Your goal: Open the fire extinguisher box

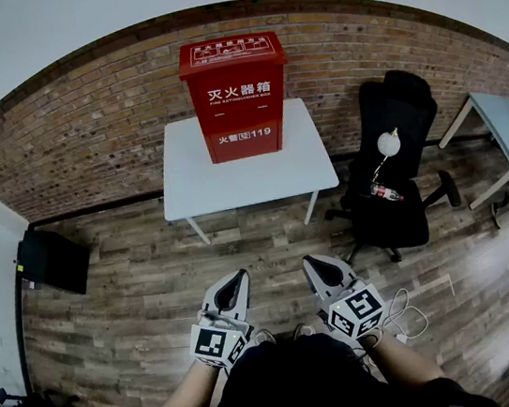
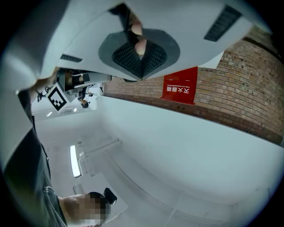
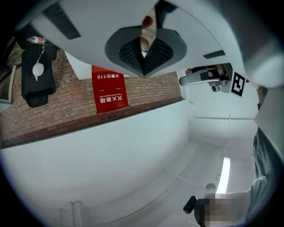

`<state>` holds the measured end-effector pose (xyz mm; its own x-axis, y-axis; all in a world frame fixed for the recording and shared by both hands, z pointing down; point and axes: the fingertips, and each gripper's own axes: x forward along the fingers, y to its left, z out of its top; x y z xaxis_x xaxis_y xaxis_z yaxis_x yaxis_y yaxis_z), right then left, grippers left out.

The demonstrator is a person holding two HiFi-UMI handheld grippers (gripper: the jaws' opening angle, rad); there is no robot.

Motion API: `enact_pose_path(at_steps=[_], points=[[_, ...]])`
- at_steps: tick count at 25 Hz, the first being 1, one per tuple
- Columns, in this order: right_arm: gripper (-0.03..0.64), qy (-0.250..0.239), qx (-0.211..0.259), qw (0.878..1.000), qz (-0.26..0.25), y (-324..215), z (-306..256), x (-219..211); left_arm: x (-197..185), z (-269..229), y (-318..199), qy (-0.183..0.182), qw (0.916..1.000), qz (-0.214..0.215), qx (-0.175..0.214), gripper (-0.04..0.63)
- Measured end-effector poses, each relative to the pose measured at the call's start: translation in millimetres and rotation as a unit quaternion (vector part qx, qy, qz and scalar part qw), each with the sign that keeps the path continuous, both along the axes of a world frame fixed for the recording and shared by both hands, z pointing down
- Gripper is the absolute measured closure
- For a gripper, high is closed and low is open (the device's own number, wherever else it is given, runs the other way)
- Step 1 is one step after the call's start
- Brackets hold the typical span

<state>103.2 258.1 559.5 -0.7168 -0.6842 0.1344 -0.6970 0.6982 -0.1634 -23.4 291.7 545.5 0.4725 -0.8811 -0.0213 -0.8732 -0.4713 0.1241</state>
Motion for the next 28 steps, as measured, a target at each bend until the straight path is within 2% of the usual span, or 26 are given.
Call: enact_pose_path(at_steps=[7,16,23,28], points=[[0.598,-0.006,-0.005,1.0,0.0,1,0,-23,-14,1,3,0.004,0.9999,0.013,0.0,0.548],[0.598,-0.004,-0.013,1.0,0.012,4,12,-47,-47,14,-2,0.014,0.9998,0.009,-0.005,0.548],[0.598,-0.019,-0.037,0.999,0.025,-9,24,-54,-60,23,-20,0.02,0.9997,0.008,-0.012,0.548],[0.597,-0.027,-0.051,0.998,0.01,-34,32,-66,-69,23,-46,0.022,0.9997,0.001,-0.013,0.548]])
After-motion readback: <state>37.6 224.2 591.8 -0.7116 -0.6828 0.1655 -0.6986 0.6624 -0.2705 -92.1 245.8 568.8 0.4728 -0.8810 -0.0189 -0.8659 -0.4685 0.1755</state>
